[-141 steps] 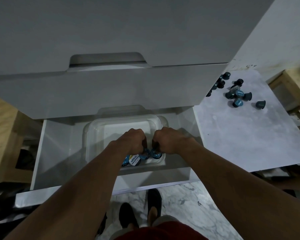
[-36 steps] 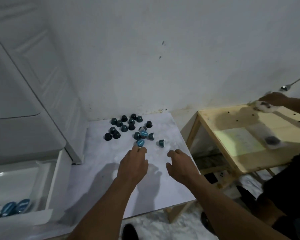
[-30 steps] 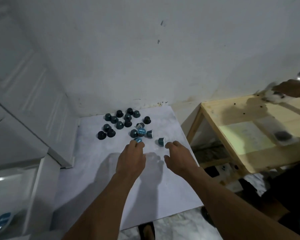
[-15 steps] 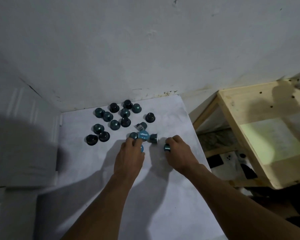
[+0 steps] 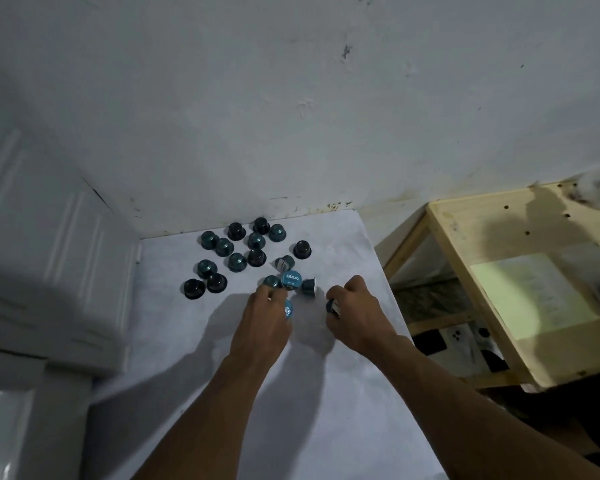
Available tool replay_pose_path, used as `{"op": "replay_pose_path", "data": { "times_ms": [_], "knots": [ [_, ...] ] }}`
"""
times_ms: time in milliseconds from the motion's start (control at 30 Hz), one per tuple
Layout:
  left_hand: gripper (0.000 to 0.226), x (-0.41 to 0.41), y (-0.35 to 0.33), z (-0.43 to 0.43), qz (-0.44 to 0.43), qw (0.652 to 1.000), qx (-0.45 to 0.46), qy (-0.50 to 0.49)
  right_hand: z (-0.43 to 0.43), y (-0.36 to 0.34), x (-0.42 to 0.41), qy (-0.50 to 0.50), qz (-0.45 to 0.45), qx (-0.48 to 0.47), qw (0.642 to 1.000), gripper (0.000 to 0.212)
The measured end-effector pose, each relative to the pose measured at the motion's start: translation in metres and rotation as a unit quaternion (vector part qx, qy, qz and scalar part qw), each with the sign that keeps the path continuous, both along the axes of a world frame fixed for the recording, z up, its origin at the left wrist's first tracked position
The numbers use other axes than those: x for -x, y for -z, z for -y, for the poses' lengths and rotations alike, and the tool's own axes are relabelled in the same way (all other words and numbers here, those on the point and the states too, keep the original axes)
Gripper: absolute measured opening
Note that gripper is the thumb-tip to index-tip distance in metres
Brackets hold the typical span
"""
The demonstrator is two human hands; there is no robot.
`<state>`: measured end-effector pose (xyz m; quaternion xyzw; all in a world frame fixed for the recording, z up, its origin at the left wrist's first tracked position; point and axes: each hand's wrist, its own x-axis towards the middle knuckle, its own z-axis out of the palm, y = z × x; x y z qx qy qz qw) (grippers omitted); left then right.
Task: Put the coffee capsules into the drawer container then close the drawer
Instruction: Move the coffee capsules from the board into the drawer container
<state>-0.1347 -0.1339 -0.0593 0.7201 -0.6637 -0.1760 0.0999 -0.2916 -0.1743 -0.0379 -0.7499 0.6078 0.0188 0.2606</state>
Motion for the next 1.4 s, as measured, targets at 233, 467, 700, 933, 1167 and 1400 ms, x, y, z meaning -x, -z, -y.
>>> {"op": "replay_pose_path", "data": {
  "times_ms": [233, 467, 700, 933, 1167, 1400],
  "knots": [
    [0.042, 0.003, -0.039, -0.054, -0.004, 0.998, 0.056, 0.007, -0.053, -0.035, 0.004, -0.028, 0.043, 0.064, 0.997, 0.042],
    [0.048, -0.004, -0.080, -0.130, -0.008, 0.993, 0.117, -0.033, -0.122, -0.067, -0.001, -0.048, 0.076, 0.128, 0.988, 0.045],
    [0.044, -0.030, -0.113, -0.190, 0.000, 0.983, 0.167, -0.076, -0.171, -0.093, -0.034, -0.114, 0.109, 0.175, 0.972, 0.048],
    [0.045, -0.086, -0.135, -0.239, 0.017, 0.975, 0.192, -0.112, -0.211, -0.119, -0.095, -0.147, 0.125, 0.200, 0.961, 0.046],
    [0.031, -0.186, -0.144, -0.311, 0.044, 0.973, 0.186, -0.129, -0.274, -0.124, -0.195, -0.172, 0.144, 0.203, 0.953, 0.043],
    [0.044, -0.299, -0.136, -0.381, 0.052, 0.977, 0.155, -0.140, -0.340, -0.113, -0.307, -0.154, 0.166, 0.189, 0.955, 0.043]
  ]
}}
